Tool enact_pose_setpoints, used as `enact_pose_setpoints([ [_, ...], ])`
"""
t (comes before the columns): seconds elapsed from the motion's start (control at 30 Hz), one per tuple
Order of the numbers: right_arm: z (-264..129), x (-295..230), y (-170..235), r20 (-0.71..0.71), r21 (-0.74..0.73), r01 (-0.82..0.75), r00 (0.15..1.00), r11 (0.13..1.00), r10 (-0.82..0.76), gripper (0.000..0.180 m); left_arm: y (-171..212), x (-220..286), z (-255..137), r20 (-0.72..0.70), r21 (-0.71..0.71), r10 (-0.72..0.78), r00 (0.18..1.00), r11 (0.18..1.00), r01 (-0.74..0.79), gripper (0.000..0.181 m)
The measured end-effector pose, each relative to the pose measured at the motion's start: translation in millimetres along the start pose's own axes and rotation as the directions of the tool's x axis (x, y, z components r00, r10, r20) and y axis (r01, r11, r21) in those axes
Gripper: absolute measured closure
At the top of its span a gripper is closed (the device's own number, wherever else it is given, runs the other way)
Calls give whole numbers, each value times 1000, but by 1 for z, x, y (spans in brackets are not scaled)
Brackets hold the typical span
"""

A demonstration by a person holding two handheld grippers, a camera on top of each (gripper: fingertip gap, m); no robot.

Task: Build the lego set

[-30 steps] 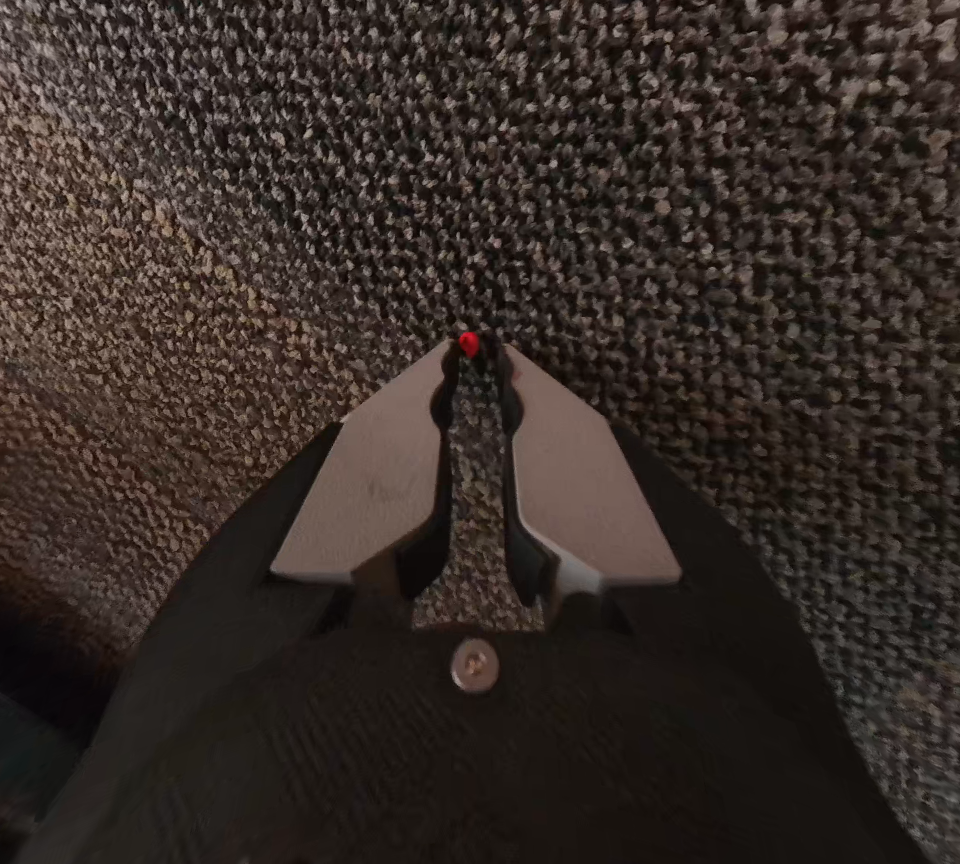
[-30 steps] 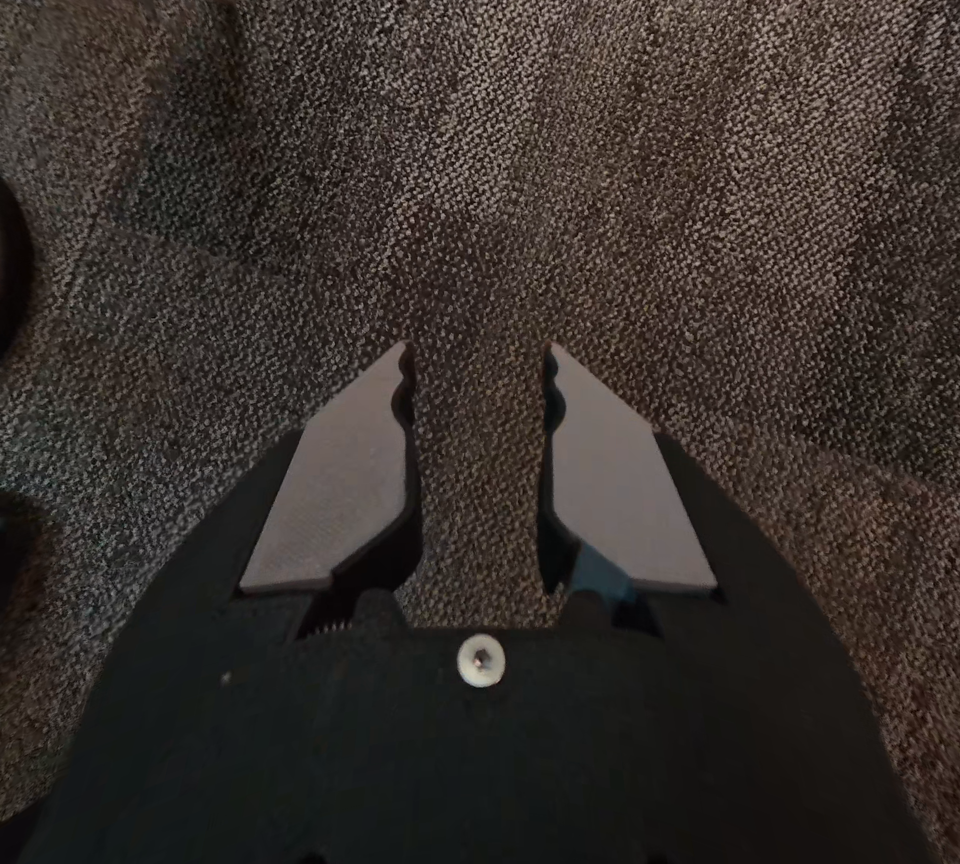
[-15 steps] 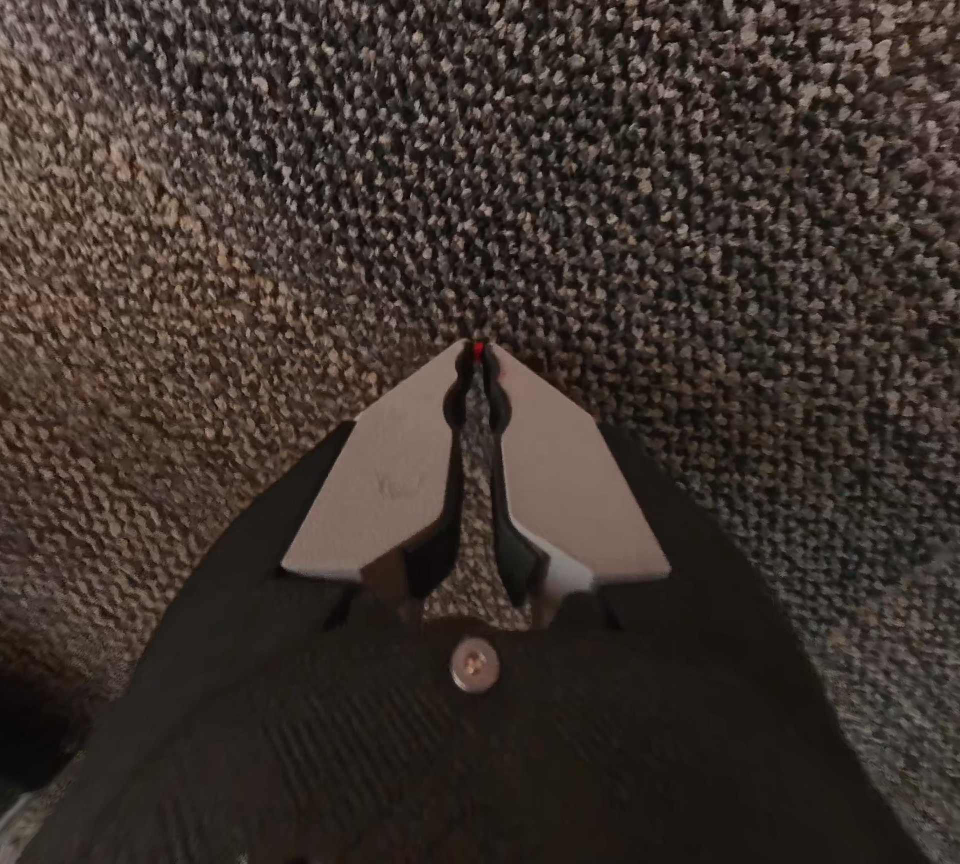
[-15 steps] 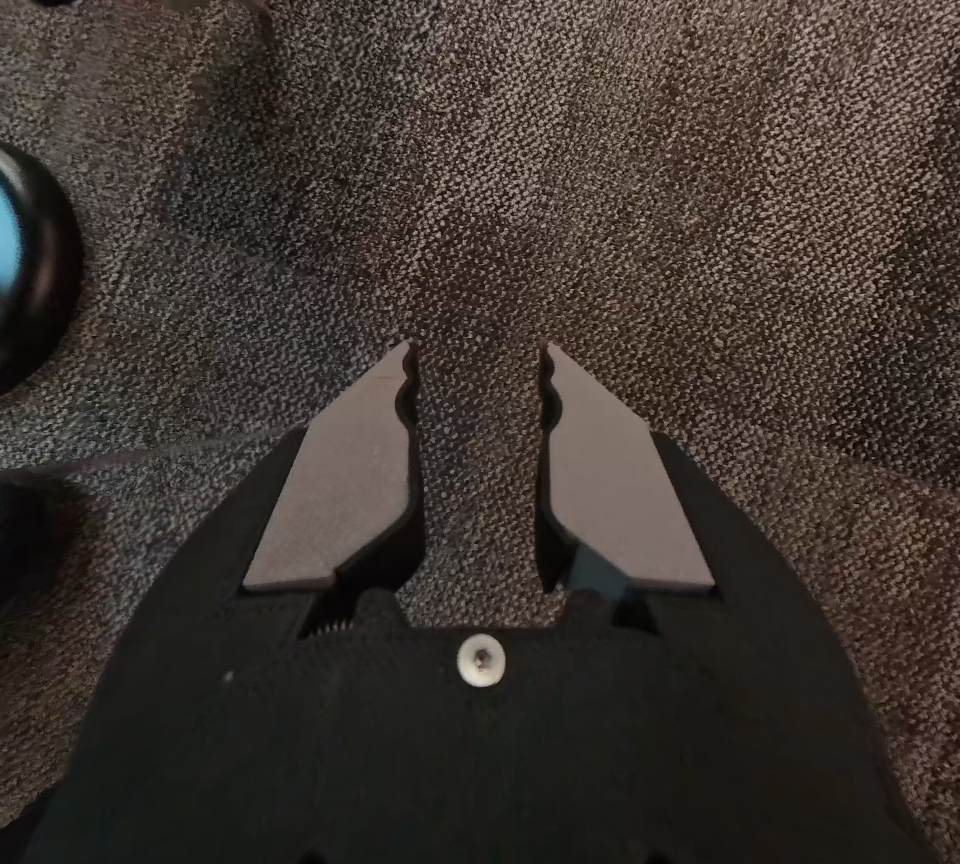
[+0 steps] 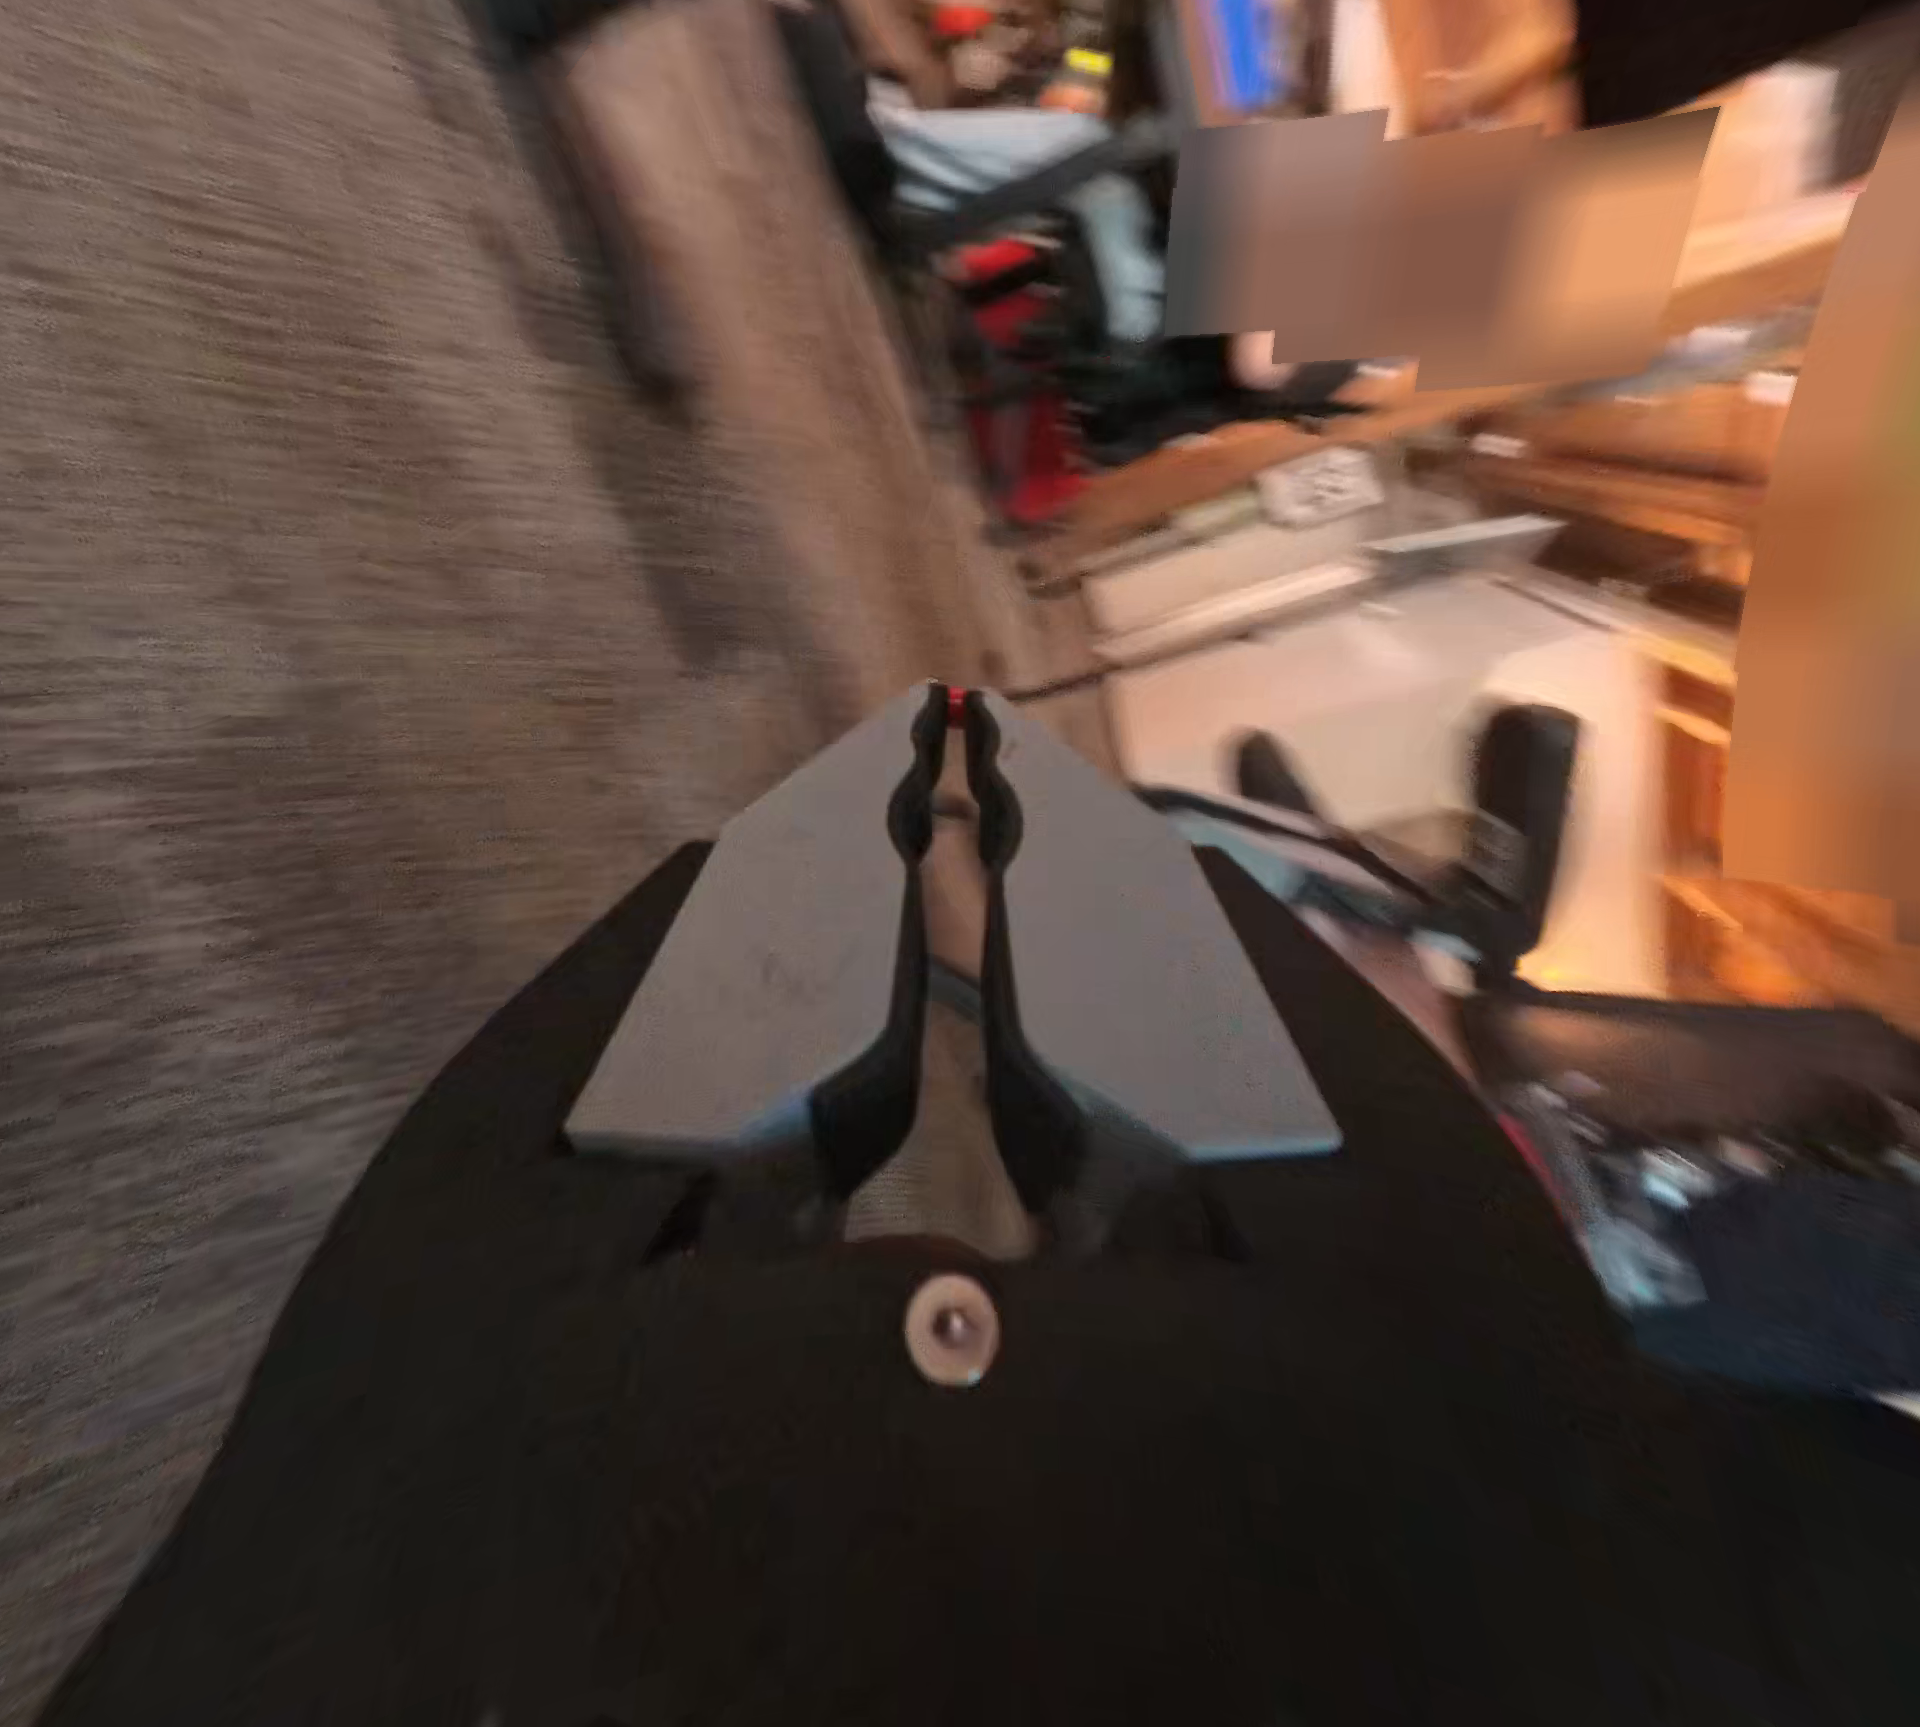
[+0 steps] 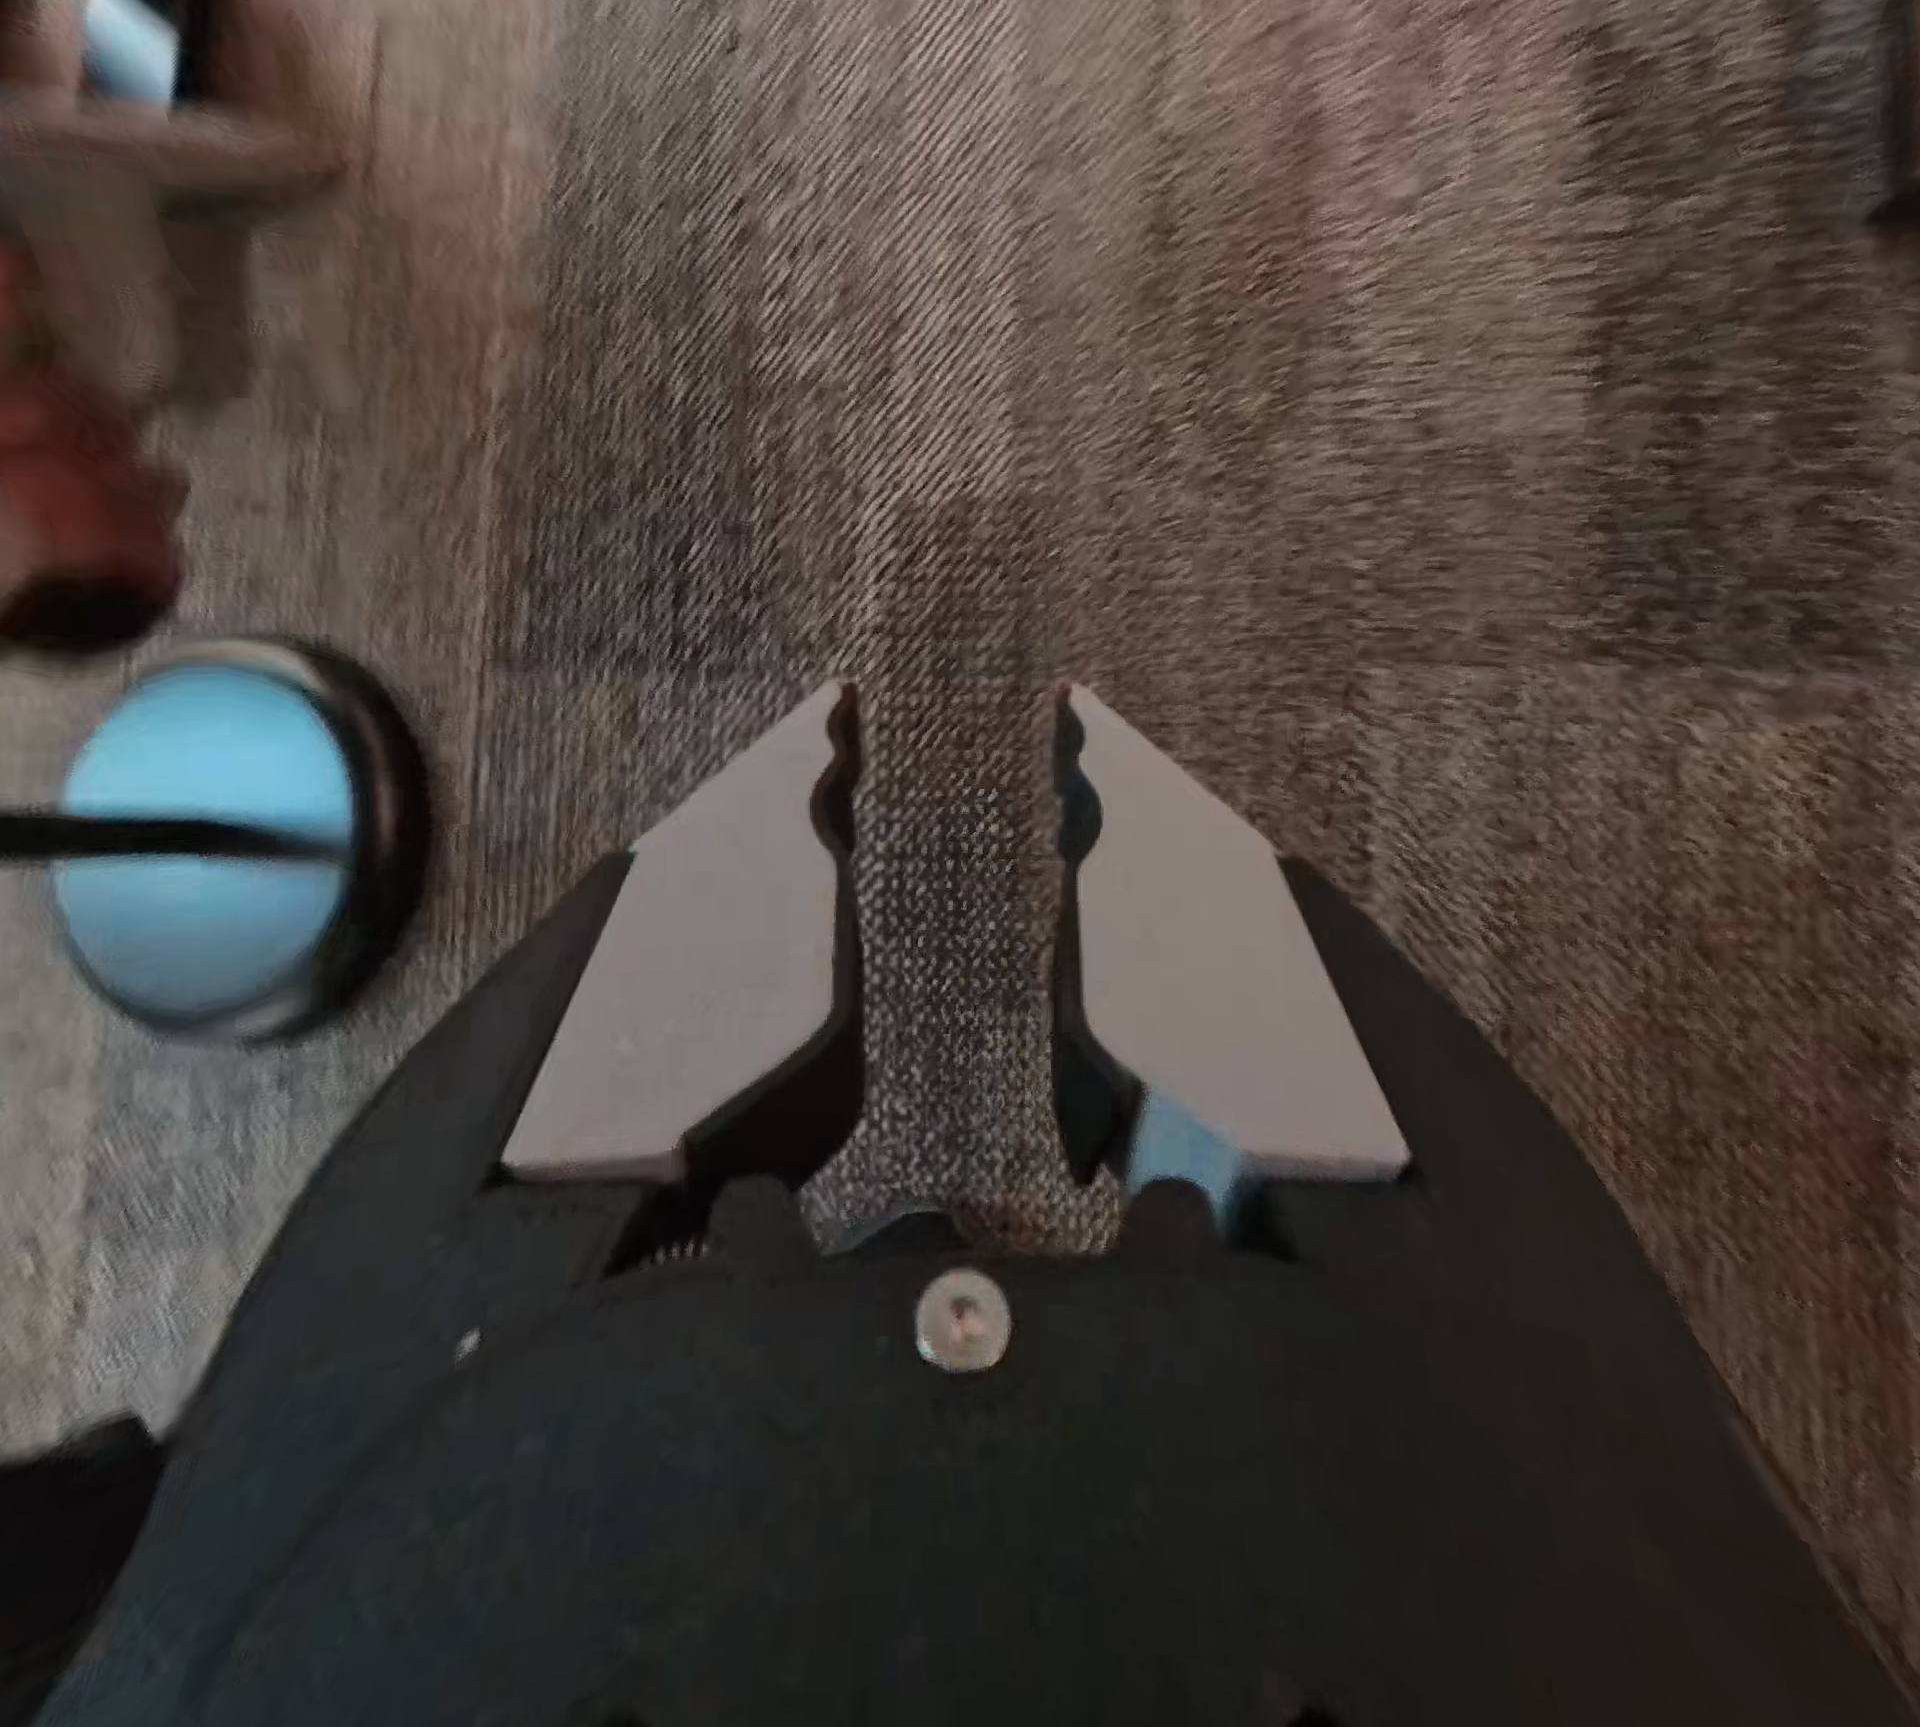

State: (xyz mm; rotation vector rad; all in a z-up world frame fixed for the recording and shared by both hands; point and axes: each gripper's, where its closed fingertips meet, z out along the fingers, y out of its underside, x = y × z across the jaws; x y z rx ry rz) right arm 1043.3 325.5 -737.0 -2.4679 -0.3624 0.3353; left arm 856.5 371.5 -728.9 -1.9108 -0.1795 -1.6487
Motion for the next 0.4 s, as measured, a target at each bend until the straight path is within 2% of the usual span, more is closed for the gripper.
enact_pose_setpoints([
  [0.07,-43,20,-34,-61,64,-177,982,982,181,144,27,91,33,-194,-63,-25,981,998,13,180],
  [0.13,-101,42,-78,-111,165,-280,948,946,299,143,46,196,68,-362,-134,17,932,989,-70,180],
  [0.2,-183,73,-127,-233,281,-266,913,922,335,145,59,303,99,-505,-181,82,859,963,-198,180],
  [0.3,-314,89,-200,-199,451,-246,909,858,366,145,70,442,129,-615,-229,118,780,920,-319,179],
  [0.4,-428,91,-256,-217,510,-124,939,851,267,145,99,565,126,-660,-303,113,743,865,-400,180],
])
